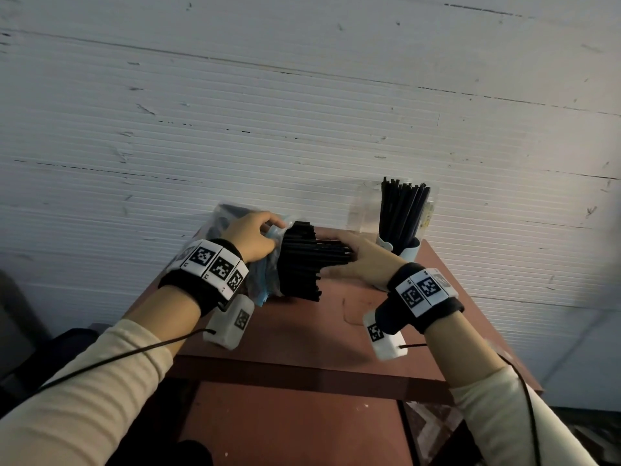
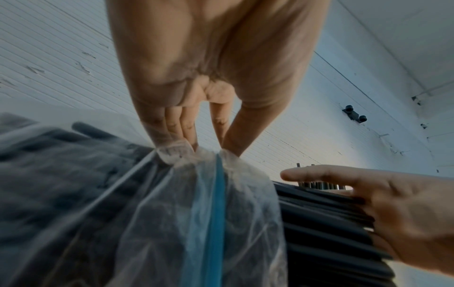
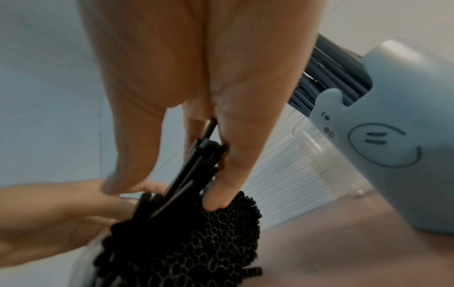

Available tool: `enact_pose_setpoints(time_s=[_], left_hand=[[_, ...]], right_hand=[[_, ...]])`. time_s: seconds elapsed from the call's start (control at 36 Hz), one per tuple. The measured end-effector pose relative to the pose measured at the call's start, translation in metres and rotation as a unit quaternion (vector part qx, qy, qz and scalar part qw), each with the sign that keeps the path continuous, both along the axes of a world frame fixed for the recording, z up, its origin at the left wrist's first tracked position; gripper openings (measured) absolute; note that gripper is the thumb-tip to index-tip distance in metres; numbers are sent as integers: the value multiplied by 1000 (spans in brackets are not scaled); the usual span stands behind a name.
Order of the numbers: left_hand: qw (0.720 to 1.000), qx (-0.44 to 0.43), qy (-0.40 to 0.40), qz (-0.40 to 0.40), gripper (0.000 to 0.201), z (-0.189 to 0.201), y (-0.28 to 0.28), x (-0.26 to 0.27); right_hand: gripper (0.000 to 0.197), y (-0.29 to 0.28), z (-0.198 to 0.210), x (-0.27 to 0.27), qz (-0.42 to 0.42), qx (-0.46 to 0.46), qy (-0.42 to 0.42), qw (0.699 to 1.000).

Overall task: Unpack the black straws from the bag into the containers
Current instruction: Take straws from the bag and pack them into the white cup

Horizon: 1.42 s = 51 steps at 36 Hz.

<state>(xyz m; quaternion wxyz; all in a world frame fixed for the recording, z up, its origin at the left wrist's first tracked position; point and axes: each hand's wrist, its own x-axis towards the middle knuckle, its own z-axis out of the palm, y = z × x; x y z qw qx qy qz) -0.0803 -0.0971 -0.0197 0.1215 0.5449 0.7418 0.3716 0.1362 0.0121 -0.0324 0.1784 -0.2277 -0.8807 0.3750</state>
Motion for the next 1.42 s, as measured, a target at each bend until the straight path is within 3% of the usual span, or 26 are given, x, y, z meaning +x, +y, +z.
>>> enact_pose_setpoints(time_s=[0.06, 0.25, 0.53, 0.67, 0.81, 0.97, 1.06, 1.14, 1.19, 1.33, 1.42], left_hand=[[1000, -1, -1, 1, 33, -1, 1, 0], [1000, -6, 1, -1, 32, 2, 2, 1], [1000, 2, 0, -8, 32, 5, -3, 1], [999, -1, 44, -3, 35, 8, -5, 9], [991, 81, 102, -32, 35, 20, 1, 37], [976, -18, 170, -132, 73, 35, 24, 78], [961, -56, 233, -137, 62, 39, 35, 91], [955, -41, 246, -158, 30, 42, 41, 101], [958, -5, 232, -169, 16, 44, 44, 108], [974, 106, 104, -169, 33, 53, 48, 134], [969, 145, -26, -199, 30, 54, 49, 154]], right_hand=[[61, 1, -2, 2, -4, 24, -11, 1000], [27, -2, 3, -3, -62, 8, 78, 995], [26, -6, 5, -10, -116, -1, 129, 985], [23, -3, 7, 2, -136, 21, 124, 983], [24, -6, 17, 21, -145, 39, 137, 979], [25, -13, 31, 41, -159, 116, 100, 975], [26, -21, 43, 54, -158, 140, 94, 973], [26, -30, 60, 71, -145, 150, 107, 972], [25, -35, 72, 80, -138, 149, 122, 971], [35, -49, 101, 96, -159, 215, 191, 945], [49, -49, 113, 96, -169, 256, 253, 918]])
